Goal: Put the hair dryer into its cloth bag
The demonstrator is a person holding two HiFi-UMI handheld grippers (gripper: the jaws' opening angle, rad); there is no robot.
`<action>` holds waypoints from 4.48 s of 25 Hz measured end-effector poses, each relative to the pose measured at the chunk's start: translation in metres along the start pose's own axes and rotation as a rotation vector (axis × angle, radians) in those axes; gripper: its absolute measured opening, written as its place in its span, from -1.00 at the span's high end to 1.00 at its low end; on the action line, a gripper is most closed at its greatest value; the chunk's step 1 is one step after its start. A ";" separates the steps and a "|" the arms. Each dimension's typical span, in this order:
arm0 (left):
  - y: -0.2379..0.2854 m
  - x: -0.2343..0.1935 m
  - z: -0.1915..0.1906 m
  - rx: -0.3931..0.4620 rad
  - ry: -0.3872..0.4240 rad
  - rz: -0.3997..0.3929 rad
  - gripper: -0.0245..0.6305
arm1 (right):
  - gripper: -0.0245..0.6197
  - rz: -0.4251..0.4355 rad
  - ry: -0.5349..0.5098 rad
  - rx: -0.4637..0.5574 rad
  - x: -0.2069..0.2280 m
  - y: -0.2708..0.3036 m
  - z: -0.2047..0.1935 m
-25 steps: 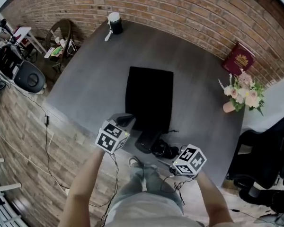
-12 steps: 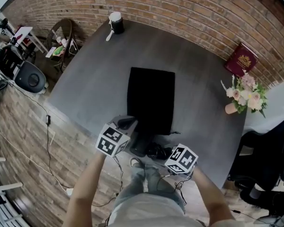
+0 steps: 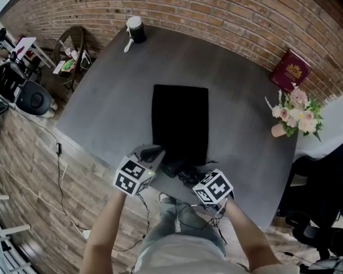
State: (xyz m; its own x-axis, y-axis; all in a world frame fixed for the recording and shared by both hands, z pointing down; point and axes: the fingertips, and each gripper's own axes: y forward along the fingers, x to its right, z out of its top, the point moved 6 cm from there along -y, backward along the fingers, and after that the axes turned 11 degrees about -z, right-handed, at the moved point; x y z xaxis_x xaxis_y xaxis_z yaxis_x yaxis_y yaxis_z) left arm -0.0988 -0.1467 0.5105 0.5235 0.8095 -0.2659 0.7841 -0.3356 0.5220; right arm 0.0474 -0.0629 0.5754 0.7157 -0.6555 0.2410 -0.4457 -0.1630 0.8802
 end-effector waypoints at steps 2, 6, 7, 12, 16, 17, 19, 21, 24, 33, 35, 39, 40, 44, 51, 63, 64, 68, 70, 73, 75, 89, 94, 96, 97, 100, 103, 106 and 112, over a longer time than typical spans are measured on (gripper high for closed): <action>0.001 0.001 0.002 0.010 -0.005 -0.004 0.87 | 0.43 -0.042 0.034 0.004 0.004 0.001 0.006; 0.003 0.005 0.006 0.024 -0.007 -0.011 0.87 | 0.43 -0.122 0.126 0.020 0.013 0.002 0.013; 0.003 0.006 0.006 0.028 -0.008 -0.014 0.86 | 0.43 -0.138 0.146 0.026 0.014 0.003 0.015; 0.004 0.011 0.008 0.045 -0.019 -0.032 0.87 | 0.43 -0.203 0.214 0.058 0.021 0.011 0.031; 0.008 0.017 0.007 0.058 -0.032 -0.050 0.87 | 0.43 -0.248 0.237 0.082 0.026 0.019 0.044; 0.008 0.018 0.007 0.061 -0.035 -0.053 0.87 | 0.43 -0.259 0.243 0.091 0.027 0.021 0.047; 0.009 0.020 0.006 0.064 -0.040 -0.062 0.87 | 0.43 -0.285 0.255 0.110 0.030 0.023 0.055; 0.010 0.023 0.005 0.064 -0.046 -0.076 0.87 | 0.43 -0.314 0.260 0.124 0.034 0.027 0.060; 0.012 0.027 -0.001 0.057 -0.056 -0.090 0.87 | 0.42 -0.347 0.261 0.139 0.039 0.033 0.063; 0.014 0.022 -0.013 0.059 -0.093 -0.088 0.87 | 0.39 -0.386 0.239 0.200 0.039 0.042 0.064; 0.014 0.022 -0.015 0.061 -0.101 -0.085 0.87 | 0.32 -0.375 0.238 0.205 0.039 0.041 0.064; 0.013 0.021 -0.016 0.067 -0.106 -0.080 0.87 | 0.04 -0.340 0.247 0.217 0.035 0.031 0.059; 0.012 0.021 -0.016 0.071 -0.106 -0.080 0.87 | 0.03 -0.335 0.250 0.216 0.033 0.028 0.057; 0.011 0.020 -0.015 0.081 -0.107 -0.080 0.87 | 0.01 -0.336 0.257 0.202 0.026 0.019 0.041; 0.008 0.020 -0.015 0.091 -0.108 -0.083 0.87 | 0.00 -0.346 0.253 0.151 0.017 0.022 0.020; 0.012 0.019 -0.019 0.107 -0.125 -0.081 0.87 | 0.28 -0.440 0.122 0.098 0.019 0.032 0.027; 0.012 0.019 -0.019 0.109 -0.128 -0.080 0.87 | 0.30 -0.431 0.130 0.110 0.019 0.031 0.027; 0.011 0.022 -0.016 0.114 -0.121 -0.088 0.87 | 0.33 -0.376 0.203 0.200 0.019 0.026 0.026; 0.011 0.024 -0.014 0.109 -0.112 -0.095 0.87 | 0.34 -0.344 0.250 0.255 0.017 0.022 0.028; 0.010 0.025 -0.012 0.105 -0.101 -0.103 0.87 | 0.35 -0.314 0.320 0.331 0.017 0.017 0.034; 0.010 0.025 -0.010 0.108 -0.098 -0.107 0.87 | 0.35 -0.293 0.364 0.383 0.018 0.014 0.040; 0.008 0.029 -0.001 0.137 -0.096 -0.140 0.87 | 0.37 -0.205 0.504 0.645 0.042 0.007 0.085; 0.005 0.027 0.006 0.188 -0.126 -0.161 0.87 | 0.37 -0.204 0.496 0.715 0.052 0.006 0.105; 0.004 0.026 0.009 0.203 -0.133 -0.169 0.87 | 0.37 -0.204 0.495 0.742 0.057 0.008 0.112; 0.004 0.026 0.011 0.206 -0.133 -0.173 0.87 | 0.37 -0.206 0.496 0.753 0.060 0.009 0.115; 0.004 0.026 0.013 0.206 -0.129 -0.173 0.87 | 0.37 -0.215 0.501 0.777 0.069 0.011 0.122; 0.004 0.025 0.014 0.209 -0.131 -0.165 0.87 | 0.38 -0.228 0.490 0.780 0.073 0.014 0.128; 0.004 0.024 0.011 0.199 -0.136 -0.157 0.87 | 0.37 -0.220 0.494 0.763 0.076 0.023 0.128; 0.006 0.021 0.001 0.189 -0.166 -0.136 0.86 | 0.30 -0.239 0.428 0.692 0.077 0.035 0.126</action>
State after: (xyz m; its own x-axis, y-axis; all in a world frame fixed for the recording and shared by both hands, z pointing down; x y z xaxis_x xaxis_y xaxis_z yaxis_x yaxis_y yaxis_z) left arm -0.0825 -0.1321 0.5070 0.4443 0.7684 -0.4605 0.8911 -0.3260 0.3158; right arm 0.0191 -0.2116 0.5732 0.9124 -0.2326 0.3368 -0.3849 -0.7677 0.5124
